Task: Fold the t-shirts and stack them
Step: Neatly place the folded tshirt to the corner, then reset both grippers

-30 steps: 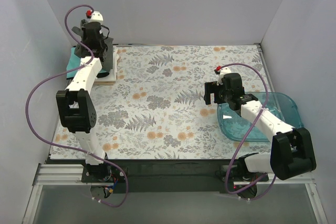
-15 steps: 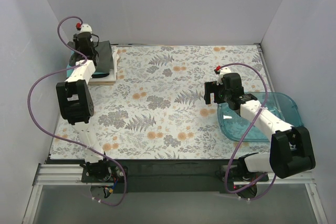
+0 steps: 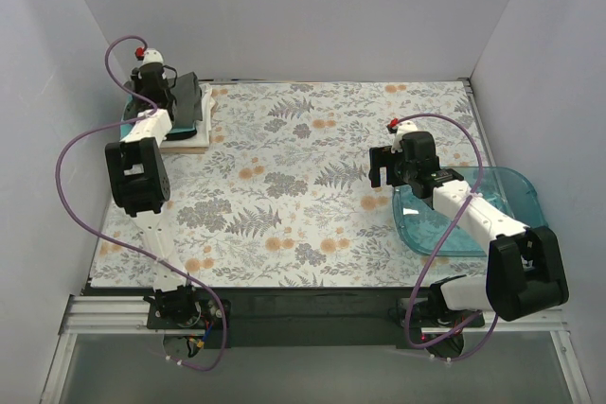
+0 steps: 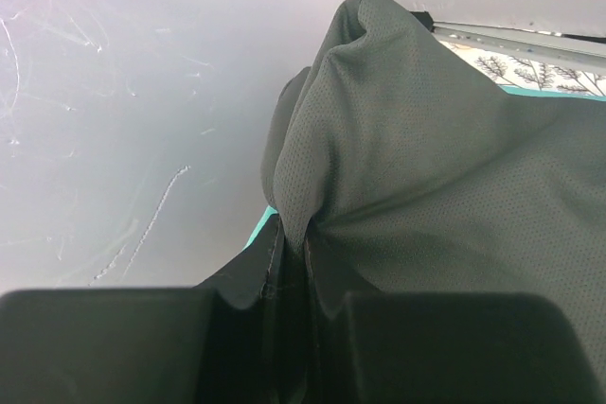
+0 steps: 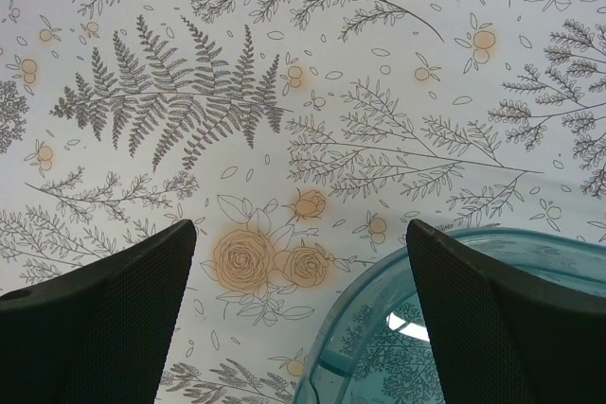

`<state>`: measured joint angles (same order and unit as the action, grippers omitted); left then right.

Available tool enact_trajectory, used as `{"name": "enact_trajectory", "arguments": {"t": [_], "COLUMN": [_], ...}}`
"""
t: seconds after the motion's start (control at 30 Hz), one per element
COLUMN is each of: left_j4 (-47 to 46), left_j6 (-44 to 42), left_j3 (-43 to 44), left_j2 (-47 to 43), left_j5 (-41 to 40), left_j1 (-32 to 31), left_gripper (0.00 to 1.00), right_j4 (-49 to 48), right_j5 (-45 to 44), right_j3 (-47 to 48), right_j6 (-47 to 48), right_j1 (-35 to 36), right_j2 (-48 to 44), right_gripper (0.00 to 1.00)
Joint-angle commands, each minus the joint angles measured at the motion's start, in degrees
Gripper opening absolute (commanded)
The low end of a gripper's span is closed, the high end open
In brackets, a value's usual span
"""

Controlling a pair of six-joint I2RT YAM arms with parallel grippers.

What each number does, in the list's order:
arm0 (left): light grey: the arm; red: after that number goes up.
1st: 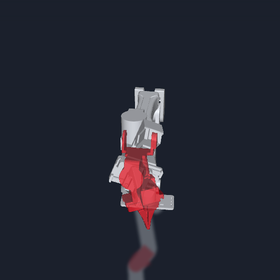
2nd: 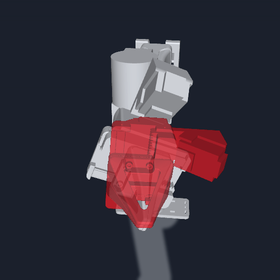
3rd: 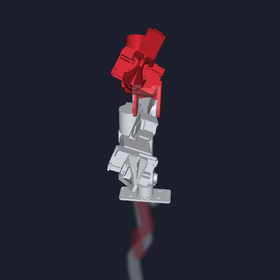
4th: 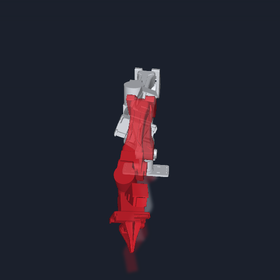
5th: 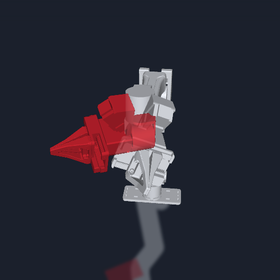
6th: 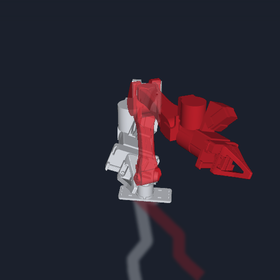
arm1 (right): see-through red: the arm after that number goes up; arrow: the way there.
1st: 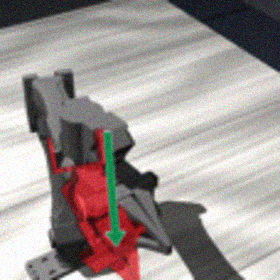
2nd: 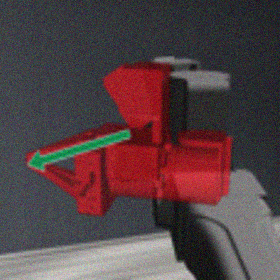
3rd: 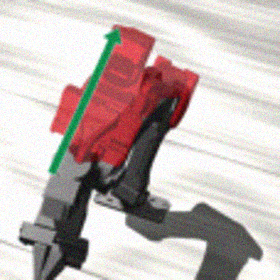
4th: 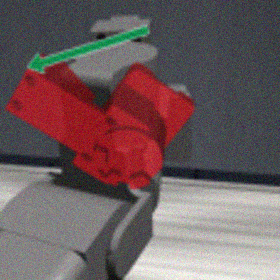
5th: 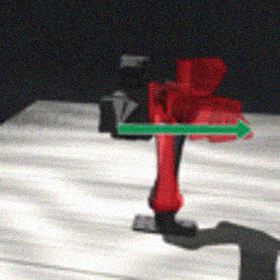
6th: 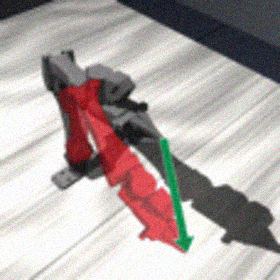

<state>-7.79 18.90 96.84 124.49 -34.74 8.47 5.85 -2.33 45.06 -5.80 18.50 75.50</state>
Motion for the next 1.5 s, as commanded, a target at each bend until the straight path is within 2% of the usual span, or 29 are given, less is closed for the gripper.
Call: {"name": "enact_trajectory", "arguments": {"t": [0.0, 0.03, 0.13, 0.17, 0.2, 0.27, 0.4, 0.53, 0.7, 0.73, 0.83, 0.87, 0.97, 1.13, 1.17, 1.3, 1.47], "left_j4": [-2.9, -2.8, -2.7, -2.7, -2.7, -2.0, 0.1, 12.0, 16.8, 18.8, 26.3, 28.0, 29.6, 24.5, 24.2, 23.4, 23.0], "left_j6": [0.3, 0.7, 1.2, 1.7, 1.9, 3.7, 7.2, 15.6, 23.6, 28.2, 38.4, 46.0, 56.0, 62.4, 63.4, 69.6, 70.9], "left_j3": [2.9, 2.9, 3.0, 2.9, 2.8, 3.1, 4.1, 7.7, 4.1, 3.3, 0.6, -0.8, -11.1, -30.2, -35.6, -46.5, -52.3], "left_j2": [-0.1, 0.0, -0.1, -0.4, -0.6, -2.0, -6.0, -11.9, -21.2, -23.7, -26.8, -28.8, -34.8, -43.3, -44.2, -49.7, -55.0], "left_j5": [-2.1, -2.1, -3.0, -3.4, -3.8, -4.4, -5.7, -4.3, -1.9, -0.6, 7.1, 12.4, 18.3, 12.6, 11.8, 7.1, 5.6], "left_j1": [1.3, 1.4, 1.7, 1.7, 1.7, 1.6, 1.0, -1.5, -13.1, -16.3, -19.4, -20.8, -24.2, -35.8, -39.8, -48.6, -54.6], "left_gripper": [0.0, 0.0, 0.45, 0.66, 0.73, 0.8, 0.86, 0.87, 0.89, 0.89, 0.9, 0.9, 0.91, 0.92, 0.92, 0.92, 0.93], "right_j4": [2.2, 2.4, 2.4, 2.5, 2.6, 2.5, 2.7, 2.6, 2.7, 2.6, 2.6, 2.6, 2.6, 2.3, 2.1, -1.0, -3.7], "right_j5": [-2.1, -2.1, -1.9, -1.8, -1.8, -1.7, -0.7, 0.7, 1.9, 1.9, 1.9, 1.7, 1.8, 0.9, 1.5, 3.5, 4.3], "right_j3": [-0.7, -0.7, -0.7, -0.7, -0.8, -0.7, -0.7, -1.0, -2.1, -2.3, -3.5, -3.8, -5.0, -6.4, -6.7, -8.9, -10.8], "right_j6": [0.0, 0.0, 0.0, 0.0, 0.0, 0.0, -0.3, -1.2, -2.4, -2.4, -3.0, -3.7, -4.1, -5.2, -5.4, -6.7, -7.9], "right_j1": [0.0, -0.1, 0.0, -0.1, -0.1, -0.1, -0.1, -0.1, -0.1, 0.0, -0.1, 0.0, -0.1, 0.0, -0.1, -0.1, 0.0], "right_j2": [1.2, 1.2, 1.4, 1.5, 1.5, 1.4, -0.4, -3.2, -7.9, -8.6, -10.8, -11.2, -12.3, -13.9, -14.2, -15.6, -17.0], "right_gripper": [0.98, 0.98, 0.98, 0.98, 0.98, 0.98, 0.98, 0.98, 0.98, 0.98, 0.98, 0.98, 0.98, 0.98, 0.98, 0.98, 0.98]}}
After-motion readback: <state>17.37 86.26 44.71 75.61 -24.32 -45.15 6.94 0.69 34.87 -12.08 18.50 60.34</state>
